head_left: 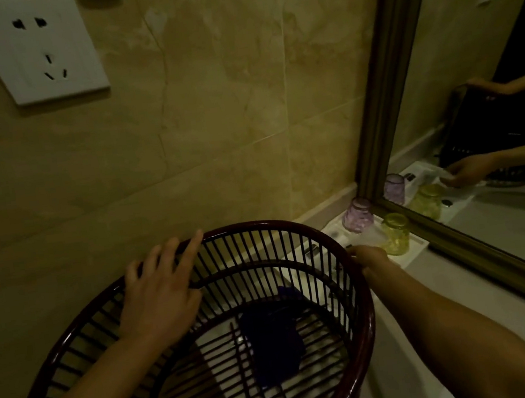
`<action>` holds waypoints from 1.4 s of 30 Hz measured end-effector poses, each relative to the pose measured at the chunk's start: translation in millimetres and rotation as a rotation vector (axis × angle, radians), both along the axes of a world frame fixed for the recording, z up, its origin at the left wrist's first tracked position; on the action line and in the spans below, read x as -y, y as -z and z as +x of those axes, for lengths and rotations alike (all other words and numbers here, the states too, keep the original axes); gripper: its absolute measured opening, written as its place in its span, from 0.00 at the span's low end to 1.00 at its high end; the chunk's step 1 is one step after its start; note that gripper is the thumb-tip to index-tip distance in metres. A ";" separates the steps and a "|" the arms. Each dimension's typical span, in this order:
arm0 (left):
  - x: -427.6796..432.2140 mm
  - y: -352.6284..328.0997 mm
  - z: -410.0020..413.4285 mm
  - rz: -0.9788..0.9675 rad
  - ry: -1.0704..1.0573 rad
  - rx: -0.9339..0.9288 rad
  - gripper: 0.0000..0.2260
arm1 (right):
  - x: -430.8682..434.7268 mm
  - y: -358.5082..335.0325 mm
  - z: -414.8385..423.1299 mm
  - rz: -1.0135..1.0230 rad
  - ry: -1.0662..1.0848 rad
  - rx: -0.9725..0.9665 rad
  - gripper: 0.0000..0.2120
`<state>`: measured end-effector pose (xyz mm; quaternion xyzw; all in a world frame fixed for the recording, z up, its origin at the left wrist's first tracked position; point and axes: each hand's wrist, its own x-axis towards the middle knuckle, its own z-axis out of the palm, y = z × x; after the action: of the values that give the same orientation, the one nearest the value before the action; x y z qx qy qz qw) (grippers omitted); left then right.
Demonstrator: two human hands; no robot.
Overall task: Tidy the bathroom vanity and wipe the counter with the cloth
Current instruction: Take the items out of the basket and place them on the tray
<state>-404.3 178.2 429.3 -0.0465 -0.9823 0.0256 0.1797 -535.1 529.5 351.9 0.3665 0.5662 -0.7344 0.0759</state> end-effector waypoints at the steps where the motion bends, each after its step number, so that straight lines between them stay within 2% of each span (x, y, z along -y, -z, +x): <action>1: 0.2 -0.3 -0.5 -0.004 0.002 -0.001 0.43 | 1.3 0.9 -1.2 0.022 -0.015 0.005 0.04; 4: 0.5 -0.2 -0.4 -0.006 -0.002 -0.007 0.44 | 2.2 -0.2 -1.5 0.063 -0.064 0.012 0.01; 9: 0.7 0.1 -0.6 0.005 0.009 -0.007 0.44 | -5.0 -7.8 3.0 0.071 -0.110 -0.006 0.12; 15: 0.9 -1.4 0.7 0.004 0.024 -0.009 0.43 | -2.6 -59.7 23.9 0.089 -0.258 -0.196 0.15; 18: 0.8 -1.9 0.4 0.012 0.018 0.007 0.42 | 1.9 -109.5 46.4 0.232 -0.549 -0.332 0.26; 21: 0.9 -3.0 -0.4 0.022 0.012 0.020 0.42 | 16.6 -158.8 70.1 0.507 -0.892 -0.417 0.35; 24: 0.8 -4.6 -0.6 0.023 0.016 0.030 0.41 | 41.0 -179.7 77.5 0.821 -1.076 -0.380 0.30; 26: -0.7 -6.1 0.6 0.040 0.018 0.033 0.40 | 54.6 -181.6 77.3 0.948 -1.119 -0.347 0.25; 30: 1.2 -9.9 2.9 0.087 0.015 0.049 0.38 | 71.4 -174.6 76.9 0.963 -1.098 -0.359 0.14; 34: 8.7 -14.7 9.8 0.132 0.018 0.081 0.36 | 82.5 -169.6 82.2 1.280 -1.049 -0.458 0.11; 42: 46.9 -19.7 65.3 0.144 -0.099 0.066 0.30 | 98.2 -172.7 106.7 1.177 -1.036 -0.587 0.09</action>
<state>-339.0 131.3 449.0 0.0143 -0.9881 -0.0379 0.1485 -428.4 431.3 524.6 -0.1663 0.9507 -0.2569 0.0496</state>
